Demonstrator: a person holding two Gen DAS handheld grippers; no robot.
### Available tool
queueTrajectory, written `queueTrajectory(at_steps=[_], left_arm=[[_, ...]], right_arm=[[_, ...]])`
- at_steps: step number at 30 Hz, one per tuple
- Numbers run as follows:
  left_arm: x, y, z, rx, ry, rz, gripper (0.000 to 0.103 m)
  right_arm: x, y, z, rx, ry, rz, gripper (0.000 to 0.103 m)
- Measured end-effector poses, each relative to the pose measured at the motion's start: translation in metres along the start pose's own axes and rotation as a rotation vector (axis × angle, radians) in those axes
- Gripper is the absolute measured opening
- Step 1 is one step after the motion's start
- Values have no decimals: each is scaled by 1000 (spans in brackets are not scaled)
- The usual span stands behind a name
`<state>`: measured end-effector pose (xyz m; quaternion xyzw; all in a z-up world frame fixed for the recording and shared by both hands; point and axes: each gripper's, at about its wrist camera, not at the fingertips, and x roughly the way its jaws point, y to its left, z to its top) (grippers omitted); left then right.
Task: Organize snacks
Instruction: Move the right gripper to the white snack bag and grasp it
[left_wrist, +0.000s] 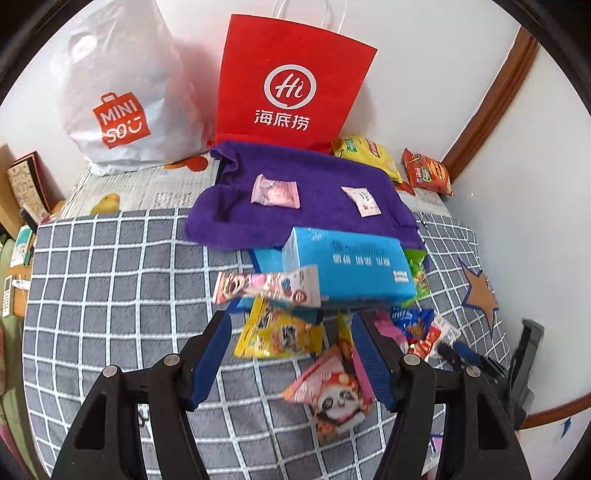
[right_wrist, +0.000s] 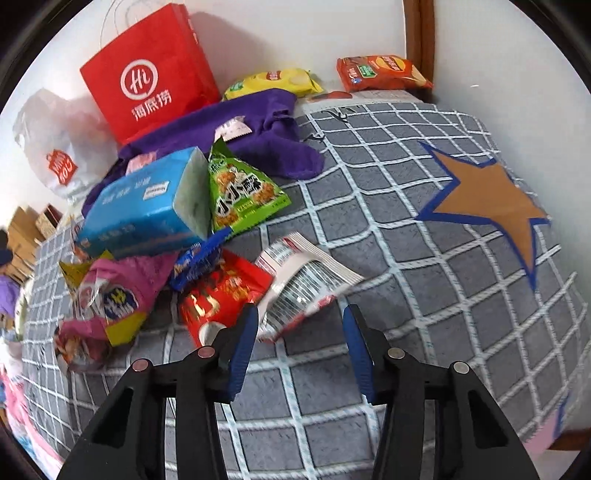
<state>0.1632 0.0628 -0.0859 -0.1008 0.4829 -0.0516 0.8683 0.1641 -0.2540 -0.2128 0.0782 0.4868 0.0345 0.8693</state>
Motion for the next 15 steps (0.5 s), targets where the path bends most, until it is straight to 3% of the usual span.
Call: queueTrajectory(at_steps=[4,6,15], left_arm=[[-9,1,-14,13,-8,16,65],[-12,1,-20,16,-11,26,65],[-22,0,-36,8,-19,5,65]], right_arm=[[9,-2,-1,37,-4,46,27],[4,-1,-2,18,-20,40,11],[-43,-17,-5,-97,-28,1,6]])
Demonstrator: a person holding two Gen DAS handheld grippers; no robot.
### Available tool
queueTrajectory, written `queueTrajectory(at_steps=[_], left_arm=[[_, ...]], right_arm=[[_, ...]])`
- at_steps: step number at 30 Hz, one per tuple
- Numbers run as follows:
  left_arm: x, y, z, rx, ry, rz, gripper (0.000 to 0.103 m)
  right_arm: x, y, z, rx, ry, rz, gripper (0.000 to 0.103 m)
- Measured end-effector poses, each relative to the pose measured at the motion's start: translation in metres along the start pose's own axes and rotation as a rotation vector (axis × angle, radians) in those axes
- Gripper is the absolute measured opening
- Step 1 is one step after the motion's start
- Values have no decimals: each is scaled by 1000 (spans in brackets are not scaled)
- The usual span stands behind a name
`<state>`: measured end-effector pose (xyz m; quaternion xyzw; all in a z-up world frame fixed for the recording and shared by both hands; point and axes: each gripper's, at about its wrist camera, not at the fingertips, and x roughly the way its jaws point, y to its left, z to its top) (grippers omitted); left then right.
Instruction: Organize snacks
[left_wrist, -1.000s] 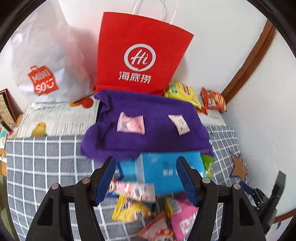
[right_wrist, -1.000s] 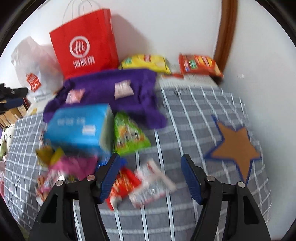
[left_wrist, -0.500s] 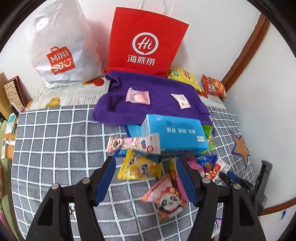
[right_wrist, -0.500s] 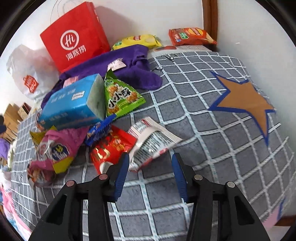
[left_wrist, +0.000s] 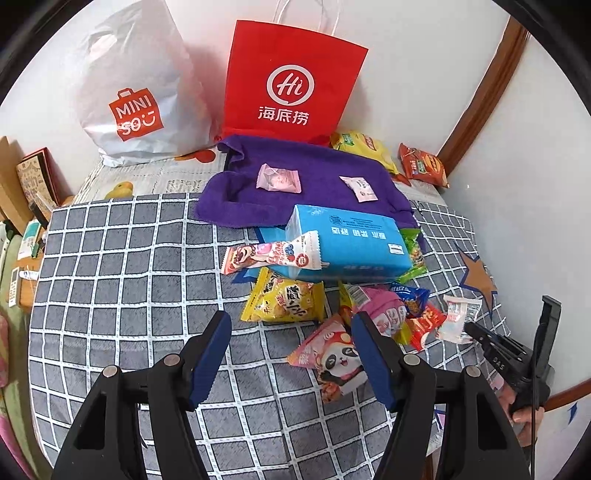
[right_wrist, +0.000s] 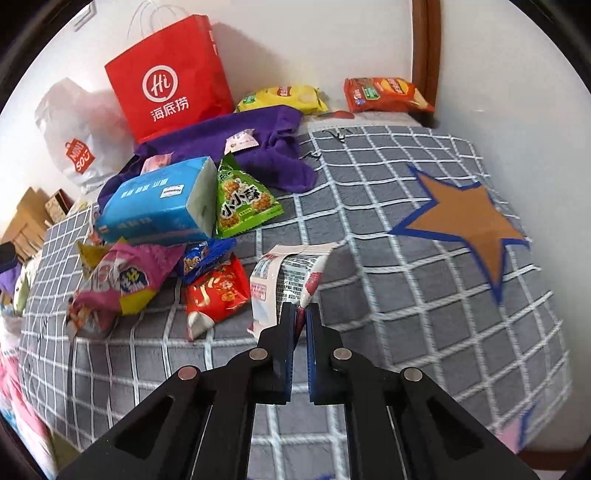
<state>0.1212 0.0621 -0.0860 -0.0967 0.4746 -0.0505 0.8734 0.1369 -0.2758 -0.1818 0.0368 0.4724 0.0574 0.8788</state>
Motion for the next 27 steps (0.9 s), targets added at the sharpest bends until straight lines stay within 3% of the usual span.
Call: queueTrajectory(at_steps=[4,6,8,9,12,16,27], left_arm=[[1,-2,-4,-6,7,-15,65],[3,-3,-6,-7,14,-20,65],[4,-3,-8,-6,21,-27,65],[4,-4,-9,-4,23,-28,65],[3,-3,-11,6,21,-24,65],[4,1,-10,-7,26,-24,65],[9,5,-10,-5,44,-41,65]], right_arm=[[0,-12,-4,-7,51,46,6],[7,-15,-5,-10,60,26,8],[14,-18,-8,3,60,-45,19],[15,-20,-9,15,59,-61,30],[8,-22,-13,58,24,-10,48],[3,-14,-13,72,0,13,62],[19,6,-7,120,36,15,64]])
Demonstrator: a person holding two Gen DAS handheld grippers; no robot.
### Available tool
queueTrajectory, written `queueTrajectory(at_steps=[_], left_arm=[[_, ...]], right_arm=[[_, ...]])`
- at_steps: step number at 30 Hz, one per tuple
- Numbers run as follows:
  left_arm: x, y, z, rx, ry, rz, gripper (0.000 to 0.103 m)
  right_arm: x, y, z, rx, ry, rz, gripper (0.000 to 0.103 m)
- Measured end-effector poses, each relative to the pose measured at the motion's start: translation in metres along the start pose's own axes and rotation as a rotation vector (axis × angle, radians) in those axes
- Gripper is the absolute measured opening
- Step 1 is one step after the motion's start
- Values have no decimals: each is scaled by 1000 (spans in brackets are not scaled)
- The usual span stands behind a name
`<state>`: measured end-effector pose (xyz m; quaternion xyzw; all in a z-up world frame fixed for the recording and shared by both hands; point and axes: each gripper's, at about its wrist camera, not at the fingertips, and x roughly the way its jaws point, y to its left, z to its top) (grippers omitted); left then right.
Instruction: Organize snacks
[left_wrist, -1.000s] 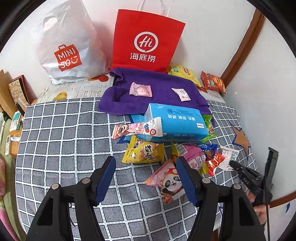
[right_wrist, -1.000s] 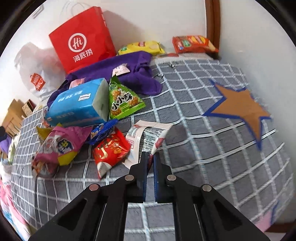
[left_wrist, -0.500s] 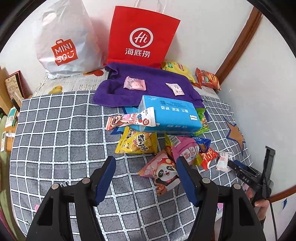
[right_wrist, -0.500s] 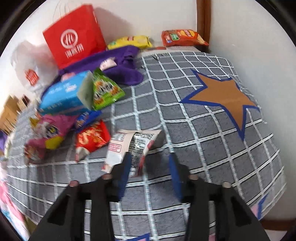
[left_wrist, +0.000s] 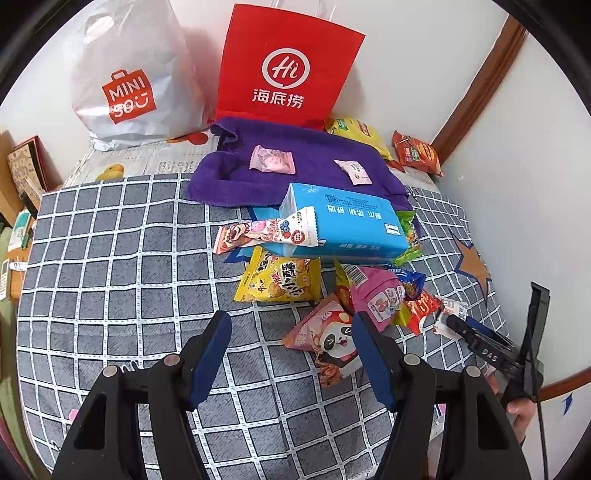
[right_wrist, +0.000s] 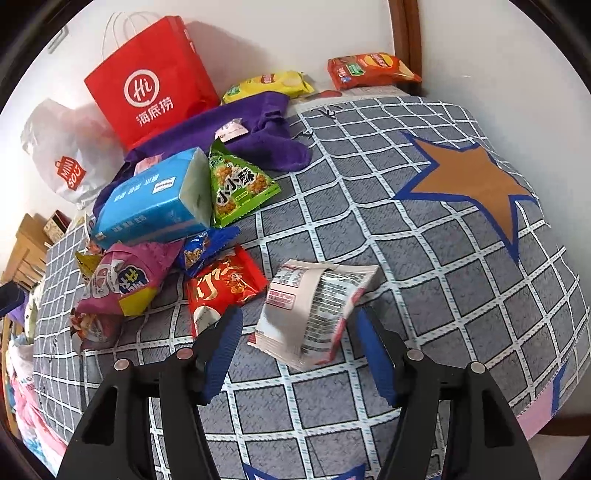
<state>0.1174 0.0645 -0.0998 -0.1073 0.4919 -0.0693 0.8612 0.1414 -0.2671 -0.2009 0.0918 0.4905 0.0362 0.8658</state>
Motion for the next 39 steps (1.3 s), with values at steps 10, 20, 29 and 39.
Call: queueTrajectory(at_steps=[10,20,29,39], left_arm=[[7,14,2,-25,12,0,65],[17,27,4,-44,26,6,65],[31,32,11,-51,26,-2,65],[57,32,35,9,-6,113,65]], right_arm=[[18,15,4,-53,2,-79,65],[31,15,5,-122,-30,-131,55],[7,-5,7,-64,-65,-93,54],[-10,-14,8,-50,-105,-88,54]])
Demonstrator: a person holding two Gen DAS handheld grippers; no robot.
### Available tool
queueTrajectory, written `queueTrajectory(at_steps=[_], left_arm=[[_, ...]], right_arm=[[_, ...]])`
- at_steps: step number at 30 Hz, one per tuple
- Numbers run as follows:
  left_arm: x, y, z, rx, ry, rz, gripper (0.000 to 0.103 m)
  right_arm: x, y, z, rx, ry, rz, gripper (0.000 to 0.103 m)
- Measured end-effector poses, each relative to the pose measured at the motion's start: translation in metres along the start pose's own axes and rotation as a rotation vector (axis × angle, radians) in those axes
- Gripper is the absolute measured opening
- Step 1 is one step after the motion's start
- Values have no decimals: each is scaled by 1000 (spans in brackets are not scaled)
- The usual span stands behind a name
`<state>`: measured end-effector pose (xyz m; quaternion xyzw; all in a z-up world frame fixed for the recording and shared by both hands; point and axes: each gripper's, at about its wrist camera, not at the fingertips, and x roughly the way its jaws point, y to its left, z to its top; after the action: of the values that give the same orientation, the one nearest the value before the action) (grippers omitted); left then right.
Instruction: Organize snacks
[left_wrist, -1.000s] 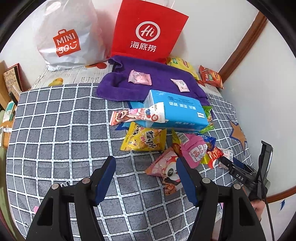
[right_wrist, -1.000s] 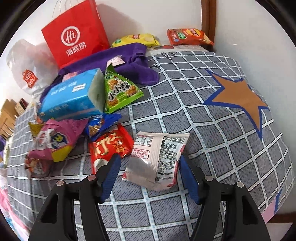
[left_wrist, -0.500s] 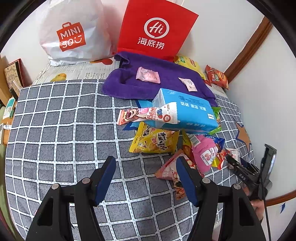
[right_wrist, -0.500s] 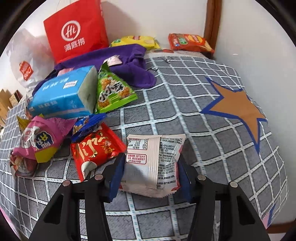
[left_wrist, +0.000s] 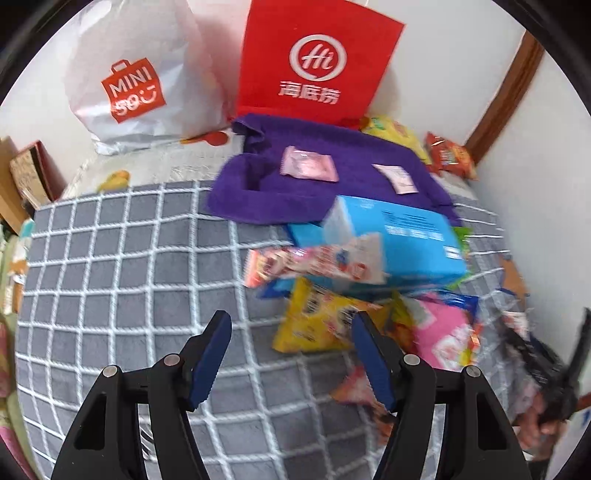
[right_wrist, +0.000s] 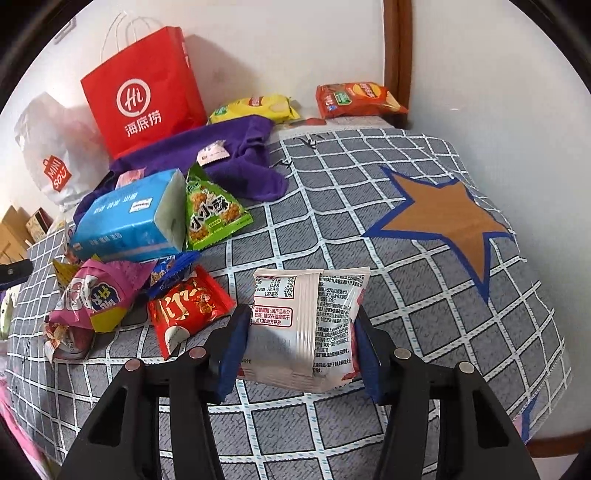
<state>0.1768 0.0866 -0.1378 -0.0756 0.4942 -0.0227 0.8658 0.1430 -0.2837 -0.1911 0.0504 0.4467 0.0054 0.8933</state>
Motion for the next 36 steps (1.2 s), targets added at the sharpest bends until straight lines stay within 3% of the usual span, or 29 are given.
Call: queueTrajectory(at_steps=[7,14,19,20,23,26,31,36], left_arm=[[34,5,12,54,32,84,65],[63,-5,20,157,17,36,65],[75,-15,23,222,-16,66,64],[76,-15,23,220,-18,59,62],[74,-11,26,199,-7,19,28],[64,-7,24,190,-12,-10,12],[36,1,14,149,-16,-98,8],[1,12,-9,113,-27,-132,8]], right_arm=[[2,-3,8,-13,-13,-10,54],[12,-4,18,-20,-18,-24,54],[18,-4,21,-12,-8,-17,54],[19,-4,21,-8,-6,-10,54],[19,-3,21,-3,-6,-6,54],[19,0,22,0,-4,-3,54],[8,12,20,-13,-20,17,54],[-10,25,15,-29,-42,49,54]])
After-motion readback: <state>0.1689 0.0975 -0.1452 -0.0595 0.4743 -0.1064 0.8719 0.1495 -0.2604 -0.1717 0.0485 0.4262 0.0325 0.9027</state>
